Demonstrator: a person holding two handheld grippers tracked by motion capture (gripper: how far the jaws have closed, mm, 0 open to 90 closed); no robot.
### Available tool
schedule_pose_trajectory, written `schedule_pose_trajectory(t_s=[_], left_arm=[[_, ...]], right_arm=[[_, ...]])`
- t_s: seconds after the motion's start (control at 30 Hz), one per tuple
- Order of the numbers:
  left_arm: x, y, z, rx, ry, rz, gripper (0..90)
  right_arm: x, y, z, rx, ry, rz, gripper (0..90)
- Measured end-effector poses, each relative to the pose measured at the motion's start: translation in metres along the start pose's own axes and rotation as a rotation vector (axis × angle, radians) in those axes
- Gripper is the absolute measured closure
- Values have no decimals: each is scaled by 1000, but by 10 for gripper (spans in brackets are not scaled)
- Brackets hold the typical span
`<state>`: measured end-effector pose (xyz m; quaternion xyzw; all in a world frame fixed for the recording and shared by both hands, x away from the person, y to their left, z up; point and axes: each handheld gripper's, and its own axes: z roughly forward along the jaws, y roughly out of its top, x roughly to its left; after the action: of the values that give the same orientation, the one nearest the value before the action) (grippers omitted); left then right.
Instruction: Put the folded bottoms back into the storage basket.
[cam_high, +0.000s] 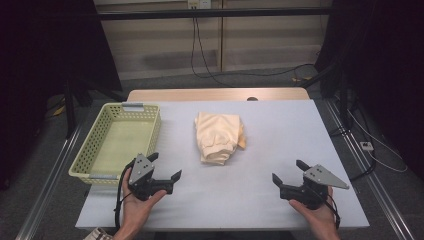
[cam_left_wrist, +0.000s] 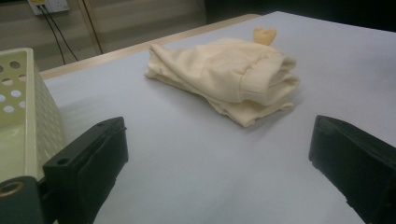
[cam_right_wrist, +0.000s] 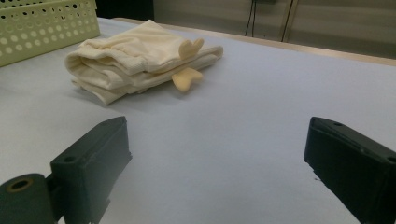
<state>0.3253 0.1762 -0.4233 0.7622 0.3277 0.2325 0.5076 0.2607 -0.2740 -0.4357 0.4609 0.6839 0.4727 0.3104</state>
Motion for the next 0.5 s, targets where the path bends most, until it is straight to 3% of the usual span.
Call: schedule_pose_trajectory(t_s=[0.5], left_arm=[[-2, 3, 5, 30, -10, 3, 47]], right_arm=[[0, -1, -1, 5, 8, 8, 68]])
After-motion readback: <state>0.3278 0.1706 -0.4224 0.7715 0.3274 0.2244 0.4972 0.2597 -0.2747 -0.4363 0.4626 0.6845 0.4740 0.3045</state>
